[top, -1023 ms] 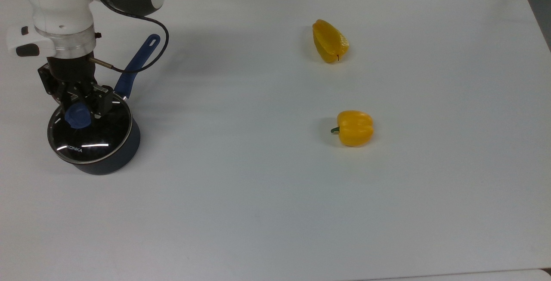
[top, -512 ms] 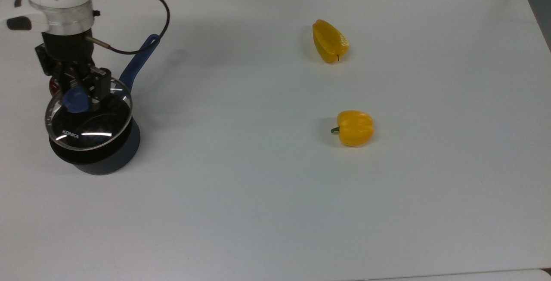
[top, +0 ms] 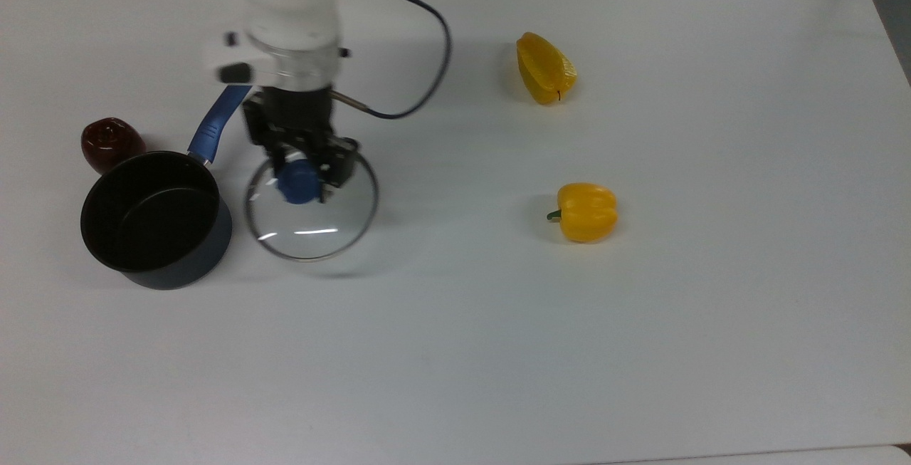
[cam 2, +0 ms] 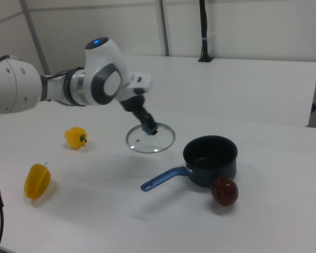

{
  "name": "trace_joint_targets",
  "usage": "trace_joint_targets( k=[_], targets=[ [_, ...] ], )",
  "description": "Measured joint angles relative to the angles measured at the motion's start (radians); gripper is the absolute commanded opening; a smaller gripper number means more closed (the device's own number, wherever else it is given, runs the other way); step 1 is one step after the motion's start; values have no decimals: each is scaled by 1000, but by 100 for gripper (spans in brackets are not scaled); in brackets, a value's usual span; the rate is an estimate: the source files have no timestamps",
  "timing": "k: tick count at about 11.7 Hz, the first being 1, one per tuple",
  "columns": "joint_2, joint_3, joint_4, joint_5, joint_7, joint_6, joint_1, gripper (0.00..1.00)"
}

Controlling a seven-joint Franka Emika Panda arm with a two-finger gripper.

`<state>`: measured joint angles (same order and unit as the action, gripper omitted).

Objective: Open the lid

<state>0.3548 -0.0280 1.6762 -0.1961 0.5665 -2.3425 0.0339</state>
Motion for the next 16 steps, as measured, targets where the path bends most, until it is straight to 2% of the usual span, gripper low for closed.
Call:
trace_joint_targets(
  k=[4,7,8,9,11,16],
  targets=[
    [48,-1,44,-41,108,0,-151,39],
    [95,0,44,-69,121,-8,-190,40],
    [108,0,44,-78,123,-33,-198,50],
    [113,0,42,-83,123,-53,-200,54],
    [114,0,42,-86,123,-58,-200,100],
    [107,1,32,-87,123,-36,-200,100]
  ],
)
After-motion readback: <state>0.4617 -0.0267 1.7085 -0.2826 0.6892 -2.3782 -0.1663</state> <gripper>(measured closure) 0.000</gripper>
